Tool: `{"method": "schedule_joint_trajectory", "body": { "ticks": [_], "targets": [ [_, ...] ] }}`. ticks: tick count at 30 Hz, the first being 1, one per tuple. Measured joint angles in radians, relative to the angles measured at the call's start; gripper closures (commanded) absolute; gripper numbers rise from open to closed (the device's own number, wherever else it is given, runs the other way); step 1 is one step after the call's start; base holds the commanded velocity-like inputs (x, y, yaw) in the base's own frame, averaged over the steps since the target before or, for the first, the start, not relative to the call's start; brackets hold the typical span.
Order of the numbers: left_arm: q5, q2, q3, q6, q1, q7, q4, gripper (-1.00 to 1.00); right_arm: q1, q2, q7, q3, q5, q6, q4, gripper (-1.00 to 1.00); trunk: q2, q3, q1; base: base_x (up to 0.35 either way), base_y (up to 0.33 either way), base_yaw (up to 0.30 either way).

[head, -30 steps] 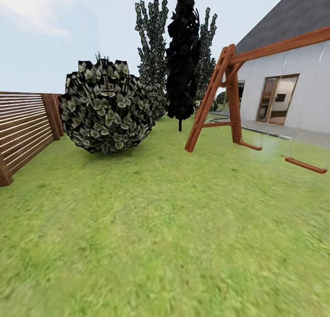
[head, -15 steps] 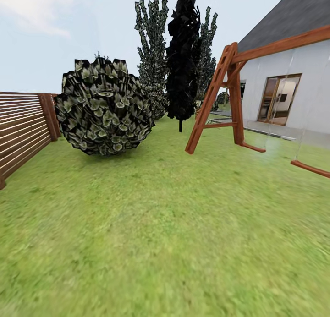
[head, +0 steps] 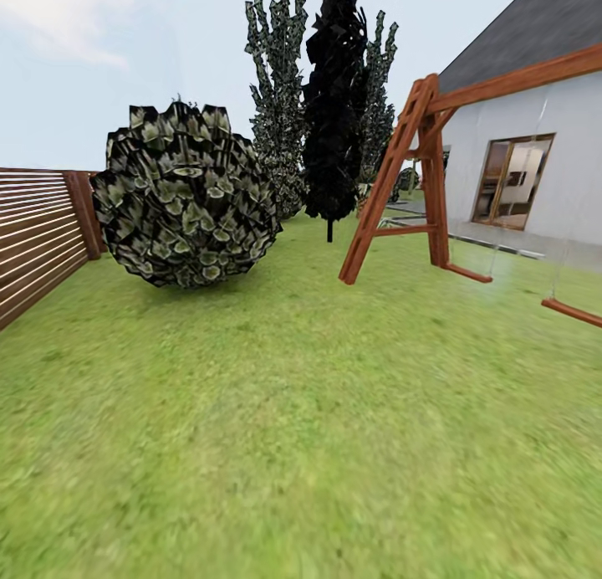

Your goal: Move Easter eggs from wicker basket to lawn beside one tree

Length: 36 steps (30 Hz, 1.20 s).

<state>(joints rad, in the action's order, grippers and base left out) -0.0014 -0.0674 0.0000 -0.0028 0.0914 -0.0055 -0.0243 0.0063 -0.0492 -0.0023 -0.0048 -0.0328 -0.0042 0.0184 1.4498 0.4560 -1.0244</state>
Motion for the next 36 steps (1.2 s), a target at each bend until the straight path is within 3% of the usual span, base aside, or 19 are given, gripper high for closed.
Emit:
{"method": "schedule_joint_trajectory", "body": {
  "ticks": [26, 36],
  "targets": [
    [0.000, -0.001, 0.000, 0.000, 0.000, 0.000, 0.000, -1.00, 0.000, 0.000, 0.000, -0.001, 0.002, 0.000, 0.000, -1.00, 0.000, 0.000, 0.000, 0.318, 0.000, 0.000],
    [0.000, -0.001, 0.000, 0.000, 0.000, 0.000, 0.000, -1.00, 0.000, 0.000, 0.000, -0.001, 0.002, 0.000, 0.000, -1.00, 0.000, 0.000, 0.000, 0.318, 0.000, 0.090]
  ]
}}
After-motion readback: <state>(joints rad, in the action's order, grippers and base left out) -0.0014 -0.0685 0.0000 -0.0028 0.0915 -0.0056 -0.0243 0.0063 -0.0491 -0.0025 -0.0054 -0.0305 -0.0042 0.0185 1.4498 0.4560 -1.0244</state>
